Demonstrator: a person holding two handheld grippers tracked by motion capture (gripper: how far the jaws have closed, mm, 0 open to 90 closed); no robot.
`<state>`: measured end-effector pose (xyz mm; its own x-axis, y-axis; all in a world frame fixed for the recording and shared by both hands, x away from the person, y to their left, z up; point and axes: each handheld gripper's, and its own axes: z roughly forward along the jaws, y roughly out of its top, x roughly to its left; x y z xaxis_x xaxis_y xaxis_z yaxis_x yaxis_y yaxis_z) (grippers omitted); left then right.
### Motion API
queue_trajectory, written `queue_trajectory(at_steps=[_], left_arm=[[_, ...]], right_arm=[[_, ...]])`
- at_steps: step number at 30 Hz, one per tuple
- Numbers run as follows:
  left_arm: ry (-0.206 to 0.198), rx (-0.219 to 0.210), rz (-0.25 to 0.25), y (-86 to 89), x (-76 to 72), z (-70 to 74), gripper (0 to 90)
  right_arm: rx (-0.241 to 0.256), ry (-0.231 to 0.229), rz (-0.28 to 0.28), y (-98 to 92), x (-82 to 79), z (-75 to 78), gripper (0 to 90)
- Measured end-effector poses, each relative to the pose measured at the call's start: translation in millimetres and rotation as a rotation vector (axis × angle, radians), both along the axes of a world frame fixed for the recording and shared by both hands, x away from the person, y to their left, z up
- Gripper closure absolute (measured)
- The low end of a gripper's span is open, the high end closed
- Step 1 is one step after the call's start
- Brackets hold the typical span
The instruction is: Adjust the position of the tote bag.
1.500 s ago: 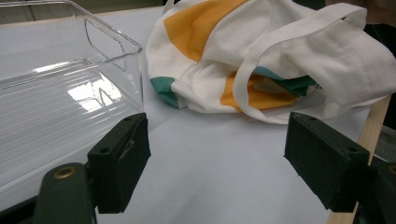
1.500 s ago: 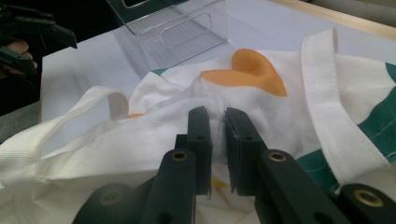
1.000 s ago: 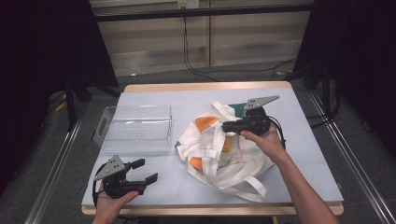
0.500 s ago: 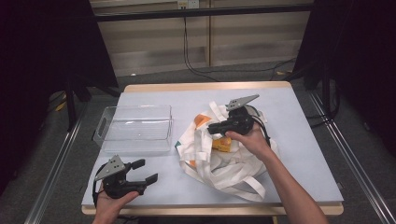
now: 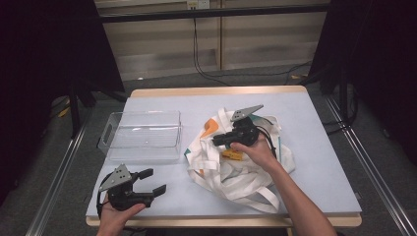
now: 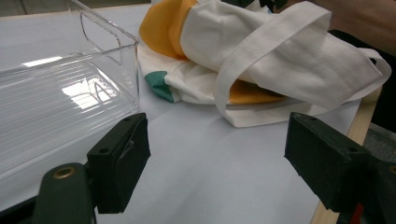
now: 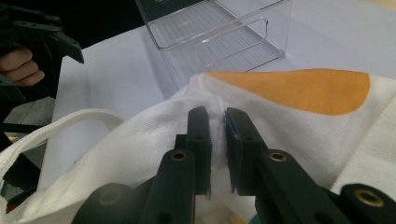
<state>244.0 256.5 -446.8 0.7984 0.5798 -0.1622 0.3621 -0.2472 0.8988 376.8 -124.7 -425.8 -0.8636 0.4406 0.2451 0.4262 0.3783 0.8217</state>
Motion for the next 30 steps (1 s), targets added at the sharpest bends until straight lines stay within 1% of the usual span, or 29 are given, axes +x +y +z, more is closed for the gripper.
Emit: queue_trajectory(at_steps=[3, 4, 5, 9, 10, 11, 12, 13, 14, 18, 19, 21, 22, 23, 24, 25, 26, 27, 28, 29, 30], left_arm=[[0.003, 0.005, 0.01, 0.3, -0.6, 0.3, 21.7], [0.004, -0.005, -0.001, 0.5, 0.1, -0.4, 21.7], [0.006, -0.006, 0.001, 0.6, 0.1, -0.4, 21.1], [0.002, 0.005, 0.005, 0.3, -0.5, 0.4, 19.9], [0.001, -0.004, -0.008, -0.8, -1.1, 0.2, 19.8], [0.001, -0.004, -0.008, -0.8, -1.1, 0.2, 19.8], [-0.005, 0.007, -0.006, -1.1, -1.7, 0.5, 19.8], [-0.015, 0.027, -0.006, -1.9, -2.2, 0.7, 19.6], [-0.014, 0.026, -0.01, -2.4, -2.1, 0.7, 19.5], [-0.012, 0.022, -0.011, -3.4, -2.4, 0.9, 19.0], [-0.01, 0.019, -0.015, -3.4, -2.2, 1.0, 19.0], [-0.009, 0.022, -0.005, -3.6, -2.1, 1.8, 19.0], [-0.007, 0.026, 0.004, -4.1, -1.8, 2.3, 19.0], [-0.011, 0.017, -0.007, -4.3, -0.1, 2.6, 19.1], [-0.013, 0.023, -0.003, -6.1, 1.6, 5.5, 19.1], [-0.013, 0.023, -0.003, -6.1, 1.6, 5.5, 19.1], [-0.021, 0.023, -0.013, -9.8, 3.2, 8.7, 19.3], [-0.025, 0.023, -0.017, -12.1, 4.2, 10.4, 19.5], [-0.025, 0.023, -0.017, -12.1, 4.2, 10.4, 19.6], [-0.026, 0.026, -0.022, -14.3, 5.7, 12.3, 19.6], [-0.032, 0.023, -0.032, -20.4, 8.2, 16.1, 19.7]], right_arm=[[-0.005, 0.003, 0.002, 2.5, 0.4, -2.3, 80.5], [-0.006, 0.005, 0.003, 3.6, 0.7, -3.5, 80.3], [-0.012, -0.004, 0.001, 7.2, 0.4, -6.0, 80.3], [-0.02, 0.001, 0.01, 13.4, 0.4, -10.5, 80.3], [-0.037, 0.008, 0.019, 19.0, 0.8, -15.3, 80.3], [-0.037, 0.008, 0.019, 19.0, 0.8, -15.3, 80.3], [-0.04, 0.012, 0.025, 20.5, 1.0, -17.0, 80.3], [-0.086, 0.005, 0.034, 26.6, 0.9, -20.7, 80.3], [-0.095, 0.005, 0.039, 28.4, 0.6, -21.2, 80.3], [-0.096, 0.006, 0.039, 31.5, 0.7, -21.6, 79.9], [-0.078, 0.007, 0.027, 28.6, -0.1, -20.0, 79.1], [-0.059, -0.009, 0.018, 24.1, -2.1, -17.8, 77.5], [-0.059, -0.009, 0.018, 24.1, -2.1, -17.8, 77.5], [-0.041, -0.016, 0.0, 17.1, -4.5, -15.5, 75.2], [-0.032, -0.024, -0.011, 13.3, -5.9, -14.0, 72.9], [-0.032, -0.024, -0.011, 13.3, -5.9, -14.0, 72.9], [-0.009, -0.032, -0.026, 5.0, -9.0, -9.8, 69.7], [0.004, -0.037, -0.03, 0.6, -10.7, -7.4, 68.9], [0.015, -0.039, -0.039, -3.6, -12.2, -5.1, 65.9], [0.025, -0.039, -0.042, -7.5, -12.8, -3.5, 62.7], [0.03, -0.037, -0.046, -11.2, -13.9, -1.5, 62.0]])
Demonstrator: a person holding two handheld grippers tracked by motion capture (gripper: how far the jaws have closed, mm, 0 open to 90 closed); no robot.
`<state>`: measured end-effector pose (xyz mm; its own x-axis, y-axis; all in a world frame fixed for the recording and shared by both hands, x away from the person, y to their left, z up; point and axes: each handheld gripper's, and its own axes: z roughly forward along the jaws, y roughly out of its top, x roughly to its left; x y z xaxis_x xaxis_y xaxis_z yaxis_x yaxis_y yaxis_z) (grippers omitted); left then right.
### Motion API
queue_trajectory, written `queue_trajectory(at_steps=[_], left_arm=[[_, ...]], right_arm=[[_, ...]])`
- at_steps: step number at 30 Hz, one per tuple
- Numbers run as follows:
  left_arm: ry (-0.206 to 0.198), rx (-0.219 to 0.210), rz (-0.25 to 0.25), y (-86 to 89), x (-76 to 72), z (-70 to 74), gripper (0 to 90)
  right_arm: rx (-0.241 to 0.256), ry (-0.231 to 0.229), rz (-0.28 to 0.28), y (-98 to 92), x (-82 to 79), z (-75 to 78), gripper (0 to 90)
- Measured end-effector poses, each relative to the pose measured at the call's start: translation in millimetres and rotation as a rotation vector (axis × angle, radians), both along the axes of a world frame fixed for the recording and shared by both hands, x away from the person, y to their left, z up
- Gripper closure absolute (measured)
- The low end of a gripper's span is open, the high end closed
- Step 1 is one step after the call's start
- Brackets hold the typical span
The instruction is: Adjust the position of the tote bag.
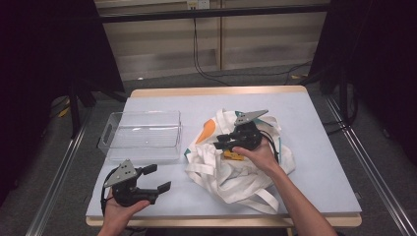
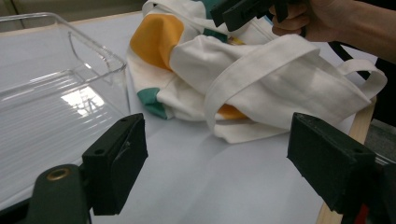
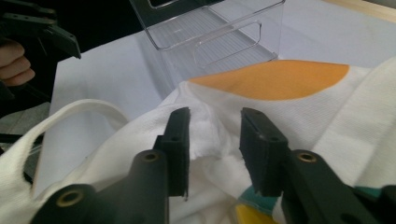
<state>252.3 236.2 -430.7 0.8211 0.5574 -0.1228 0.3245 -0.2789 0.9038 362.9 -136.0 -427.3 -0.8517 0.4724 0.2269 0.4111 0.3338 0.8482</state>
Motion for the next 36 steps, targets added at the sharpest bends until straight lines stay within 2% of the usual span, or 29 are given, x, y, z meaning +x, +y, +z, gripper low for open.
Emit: queue_trajectory(at_steps=[2, 5, 7, 8, 9, 12, 14, 15, 17, 18, 20, 23, 24, 26, 27, 28, 30, 32, 33, 34, 36], left_arm=[[-0.008, 0.008, -0.017, -5.2, 3.0, 5.0, 20.6], [-0.003, -0.011, -0.033, -10.9, 8.0, 10.0, 23.0], [0.002, -0.018, -0.05, -17.3, 13.7, 13.8, 26.2], [0.008, -0.019, -0.067, -24.5, 20.6, 16.8, 27.4], [0.008, -0.019, -0.067, -24.5, 20.6, 16.8, 29.8], [0.027, -0.027, -0.097, -36.7, 32.3, 19.8, 33.3], [0.028, -0.021, -0.115, -46.5, 41.6, 22.3, 38.3], [0.028, -0.023, -0.12, -49.8, 44.8, 23.0, 38.3], [0.038, -0.031, -0.141, -59.9, 52.4, 25.6, 42.9], [0.029, -0.022, -0.161, -70.5, 58.6, 28.1, 43.6], [0.02, -0.005, -0.175, -81.0, 64.4, 30.2, 44.9], [0.029, 0.012, -0.197, -90.9, 71.3, 31.4, 47.2], [0.026, 0.044, -0.209, -100.2, 79.4, 32.9, 48.1], [0.038, 0.04, -0.217, -104.8, 83.2, 33.6, 51.0], [0.053, 0.056, -0.234, -110.1, 88.7, 34.6, 51.0], [0.046, 0.101, -0.249, -119.1, 94.8, 35.6, 56.8], [0.056, 0.148, -0.268, -129.1, 100.9, 36.1, 57.4], [0.092, 0.17, -0.294, -139.1, 106.3, 36.0, 56.0], [0.087, 0.197, -0.303, -143.5, 108.3, 36.1, 53.9], [0.087, 0.197, -0.303, -143.5, 108.3, 36.1, 53.8], [0.097, 0.258, -0.322, -154.5, 114.7, 34.8, 53.1]], right_arm=[[-0.001, -0.011, -0.012, -6.6, -3.5, 3.8, 60.6], [-0.012, -0.021, -0.026, -16.2, -10.9, 8.6, 60.9], [-0.015, -0.02, -0.032, -19.9, -13.7, 9.5, 62.2], [-0.023, -0.025, -0.039, -28.4, -19.7, 10.6, 64.2], [-0.018, -0.019, -0.049, -33.3, -23.1, 10.7, 65.7], [-0.01, -0.017, -0.062, -44.0, -29.2, 8.5, 67.6], [-0.018, -0.01, -0.095, -60.6, -40.3, 2.4, 68.2], [-0.018, -0.01, -0.095, -60.6, -40.3, 2.4, 68.2], [-0.028, 0.0, -0.117, -73.9, -48.9, -2.9, 68.6], [-0.037, 0.003, -0.123, -78.0, -51.7, -4.1, 68.6], [-0.039, 0.003, -0.137, -85.5, -57.7, -5.4, 69.0], [-0.045, 0.005, -0.148, -95.0, -67.0, -7.7, 69.1], [-0.05, 0.007, -0.15, -97.5, -70.1, -8.7, 69.1], [-0.052, 0.007, -0.154, -99.7, -73.0, -9.7, 69.1], [-0.054, 0.008, -0.158, -102.1, -76.0, -10.3, 69.0], [-0.043, 0.014, -0.164, -107.0, -81.5, -10.9, 67.7], [-0.029, 0.014, -0.172, -111.8, -86.1, -11.6, 67.8], [-0.032, 0.011, -0.182, -115.3, -89.4, -12.1, 67.8], [-0.033, 0.011, -0.184, -116.6, -90.6, -12.4, 67.7], [-0.033, 0.011, -0.184, -116.6, -90.6, -12.4, 67.7], [-0.045, 0.013, -0.197, -119.5, -93.6, -13.7, 66.4]])
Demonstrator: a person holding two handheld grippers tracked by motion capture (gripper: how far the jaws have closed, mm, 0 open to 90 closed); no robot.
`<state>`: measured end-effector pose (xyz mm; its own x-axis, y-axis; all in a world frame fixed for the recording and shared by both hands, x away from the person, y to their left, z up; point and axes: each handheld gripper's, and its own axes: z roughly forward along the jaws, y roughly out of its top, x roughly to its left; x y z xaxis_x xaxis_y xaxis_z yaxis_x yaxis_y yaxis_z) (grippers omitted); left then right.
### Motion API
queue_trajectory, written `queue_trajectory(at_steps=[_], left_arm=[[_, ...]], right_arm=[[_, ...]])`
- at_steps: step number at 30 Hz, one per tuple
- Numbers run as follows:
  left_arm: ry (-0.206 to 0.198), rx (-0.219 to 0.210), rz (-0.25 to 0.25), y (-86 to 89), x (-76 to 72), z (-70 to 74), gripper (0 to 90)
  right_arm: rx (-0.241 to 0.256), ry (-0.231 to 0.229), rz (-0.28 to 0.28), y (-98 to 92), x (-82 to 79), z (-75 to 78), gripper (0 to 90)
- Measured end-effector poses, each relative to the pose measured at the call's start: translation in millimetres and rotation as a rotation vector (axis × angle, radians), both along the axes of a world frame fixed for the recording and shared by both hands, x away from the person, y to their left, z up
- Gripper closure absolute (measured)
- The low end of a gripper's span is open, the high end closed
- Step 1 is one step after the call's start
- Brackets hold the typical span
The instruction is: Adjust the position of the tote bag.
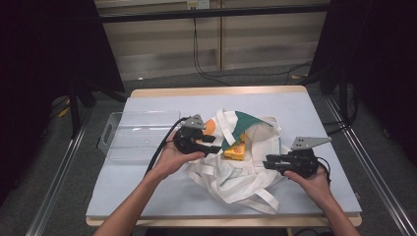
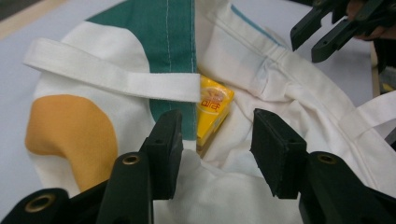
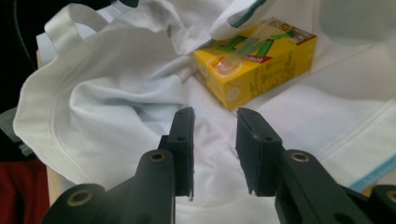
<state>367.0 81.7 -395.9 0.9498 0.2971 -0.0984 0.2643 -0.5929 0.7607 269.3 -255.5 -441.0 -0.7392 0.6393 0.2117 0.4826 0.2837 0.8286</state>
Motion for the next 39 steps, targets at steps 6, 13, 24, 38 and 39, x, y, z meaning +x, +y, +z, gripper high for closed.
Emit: queue_trajectory(at_steps=[6, 13, 24, 38, 39], left_arm=[[0.003, 0.13, -0.031, -12.6, 6.8, -2.6, 57.9], [0.016, 0.224, -0.028, -14.9, 13.1, -7.5, 46.6], [0.045, 0.29, -0.06, 2.5, 13.5, -13.4, 37.5], [0.039, 0.392, -0.045, 3.4, 8.6, -33.6, 56.9], [0.034, 0.392, -0.052, 3.9, 9.2, -33.6, 58.0]], right_arm=[[-0.023, -0.005, -0.025, -7.7, -3.4, -0.2, 64.2], [-0.063, -0.018, -0.068, -18.3, -3.0, -0.7, 63.5], [-0.148, 0.007, -0.128, -28.8, 2.4, -11.1, 55.6], [-0.128, 0.072, -0.151, -29.3, 14.1, -28.8, 47.3], [-0.127, 0.069, -0.148, -29.0, 15.1, -29.2, 47.3]])
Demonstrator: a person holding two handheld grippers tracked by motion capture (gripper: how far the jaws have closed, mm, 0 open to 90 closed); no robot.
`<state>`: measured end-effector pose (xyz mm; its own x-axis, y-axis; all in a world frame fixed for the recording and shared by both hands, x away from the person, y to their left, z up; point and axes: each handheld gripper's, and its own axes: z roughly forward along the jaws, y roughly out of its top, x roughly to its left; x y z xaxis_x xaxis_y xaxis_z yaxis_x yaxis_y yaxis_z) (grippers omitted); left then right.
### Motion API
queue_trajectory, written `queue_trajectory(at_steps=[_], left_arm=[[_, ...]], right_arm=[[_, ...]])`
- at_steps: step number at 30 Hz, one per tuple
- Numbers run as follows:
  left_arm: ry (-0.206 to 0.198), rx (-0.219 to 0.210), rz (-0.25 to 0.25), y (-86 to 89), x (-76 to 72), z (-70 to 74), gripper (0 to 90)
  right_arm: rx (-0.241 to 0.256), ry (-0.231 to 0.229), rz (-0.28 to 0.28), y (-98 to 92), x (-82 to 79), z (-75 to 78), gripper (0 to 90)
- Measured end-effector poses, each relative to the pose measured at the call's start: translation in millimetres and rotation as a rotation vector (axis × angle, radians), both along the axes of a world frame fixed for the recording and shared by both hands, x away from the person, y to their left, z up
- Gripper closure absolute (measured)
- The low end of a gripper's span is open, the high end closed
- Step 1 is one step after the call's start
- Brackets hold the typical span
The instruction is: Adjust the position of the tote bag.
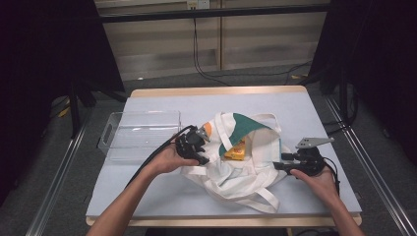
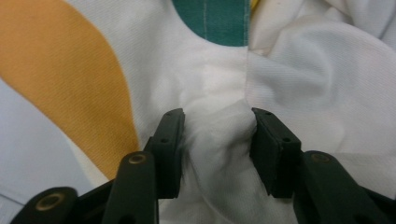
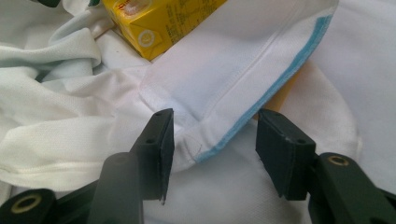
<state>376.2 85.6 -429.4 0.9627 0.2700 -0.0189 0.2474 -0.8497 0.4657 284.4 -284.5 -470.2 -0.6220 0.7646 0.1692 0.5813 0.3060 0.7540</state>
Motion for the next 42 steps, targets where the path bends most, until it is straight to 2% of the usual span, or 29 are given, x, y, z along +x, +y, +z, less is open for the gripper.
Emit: queue_trajectory(at_steps=[1, 2, 4, 5, 7, 8, 9, 11, 12, 14, 15, 18, 19, 20, 21, 24, 27, 28, 29, 30, 31, 33, 35, 36, 37, 38, 39, 42], left_arm=[[-0.004, -0.002, -0.004, 0.7, -0.2, 0.6, 58.4], [-0.001, -0.023, 0.011, 1.6, -0.7, 1.3, 58.9], [-0.002, -0.053, 0.009, 5.2, 0.6, 4.3, 60.2], [-0.002, -0.053, 0.009, 5.2, 0.6, 4.3, 60.4], [-0.003, -0.108, 0.022, 8.6, 1.0, 9.0, 60.9], [-0.003, -0.108, 0.022, 8.6, 1.0, 9.0, 61.1], [0.006, -0.137, 0.033, 10.1, 1.4, 12.2, 61.2], [0.005, -0.146, 0.041, 10.6, 1.4, 13.8, 61.2], [0.001, -0.151, 0.038, 11.4, 1.8, 15.7, 61.2], [0.007, -0.206, 0.055, 14.5, 2.8, 19.8, 61.1], [0.004, -0.203, 0.047, 16.5, 4.1, 21.9, 61.1], [-0.001, -0.208, 0.048, 19.9, 5.6, 24.2, 61.1], [0.003, -0.224, 0.07, 20.6, 4.5, 24.5, 61.1], [0.009, -0.226, 0.057, 22.7, 5.8, 25.8, 61.1], [0.013, -0.249, 0.07, 24.8, 5.1, 27.3, 60.9], [0.002, -0.241, 0.061, 26.8, 5.4, 29.3, 60.6], [0.005, -0.262, 0.08, 27.4, 5.1, 29.6, 58.9], [-0.008, -0.252, 0.071, 27.8, 6.1, 30.1, 58.3], [-0.033, -0.216, 0.058, 27.6, 7.2, 31.0, 55.5], [-0.036, -0.219, 0.092, 26.4, 8.4, 28.8, 52.1], [-0.039, -0.205, 0.079, 27.8, 10.6, 29.0, 52.4], [-0.036, -0.214, 0.085, 27.9, 11.4, 28.3, 51.9], [-0.037, -0.225, 0.1, 27.4, 11.2, 27.6, 53.4], [-0.052, -0.2, 0.074, 29.0, 11.6, 29.6, 62.3], [-0.052, -0.2, 0.074, 29.0, 11.6, 29.6, 64.6], [-0.074, -0.194, 0.105, 30.6, 11.2, 29.8, 67.5], [-0.057, -0.187, 0.107, 33.3, 12.2, 30.1, 70.1], [-0.059, -0.185, 0.118, 38.3, 13.5, 30.8, 74.0]], right_arm=[[0.0, 0.005, -0.002, 0.5, 0.4, 0.1, 47.3], [0.004, 0.004, -0.001, 1.4, 1.1, 0.0, 47.3], [-0.004, 0.007, 0.002, 3.1, 2.1, -0.1, 47.3], [-0.008, 0.003, 0.002, 4.2, 2.4, 0.0, 47.3], [-0.017, 0.002, 0.006, 5.0, 2.8, 0.4, 48.1], [-0.017, 0.002, 0.006, 5.0, 2.8, 0.4, 48.1], [-0.014, -0.001, 0.006, 5.6, 3.2, 0.7, 52.7], [-0.01, 0.002, 0.003, 5.7, 3.2, 1.0, 54.9], [-0.006, 0.001, 0.004, 5.5, 3.2, 2.2, 62.7], [-0.005, -0.011, 0.009, 5.3, 2.9, 3.6, 71.3], [-0.006, -0.013, 0.004, 5.0, 2.9, 4.4, 76.7], [0.019, -0.004, 0.008, 2.6, 3.7, 5.5, 81.2], [0.023, -0.004, 0.015, 1.4, 3.8, 6.1, 83.8], [0.023, -0.006, 0.013, 1.1, 3.1, 6.8, 85.6], [0.015, -0.014, 0.015, 1.2, 1.0, 9.1, 86.7], [0.016, -0.023, 0.014, 1.0, -0.1, 11.6, 87.3], [0.022, -0.032, 0.018, 0.4, -1.0, 13.7, 87.3], [0.03, -0.04, 0.019, 0.5, -1.3, 13.9, 87.1], [0.03, -0.04, 0.022, 0.3, -1.4, 14.1, 86.9], [0.031, -0.041, 0.022, 0.3, -1.5, 14.1, 86.5], [0.035, -0.037, 0.023, 0.1, -1.5, 14.2, 86.3], [0.03, -0.034, 0.021, 0.3, -1.2, 14.0, 86.3], [0.032, -0.033, 0.02, 0.4, -1.0, 13.9, 86.3], [0.04, -0.026, 0.017, -0.1, -0.5, 14.3, 86.5], [0.038, -0.026, 0.018, -0.4, -0.2, 14.5, 86.6], [0.038, -0.024, 0.019, -0.7, 0.0, 14.5, 86.8], [0.041, -0.02, 0.017, -0.9, 0.1, 14.3, 86.8], [0.041, -0.017, 0.018, -0.9, 0.3, 13.9, 86.8]])
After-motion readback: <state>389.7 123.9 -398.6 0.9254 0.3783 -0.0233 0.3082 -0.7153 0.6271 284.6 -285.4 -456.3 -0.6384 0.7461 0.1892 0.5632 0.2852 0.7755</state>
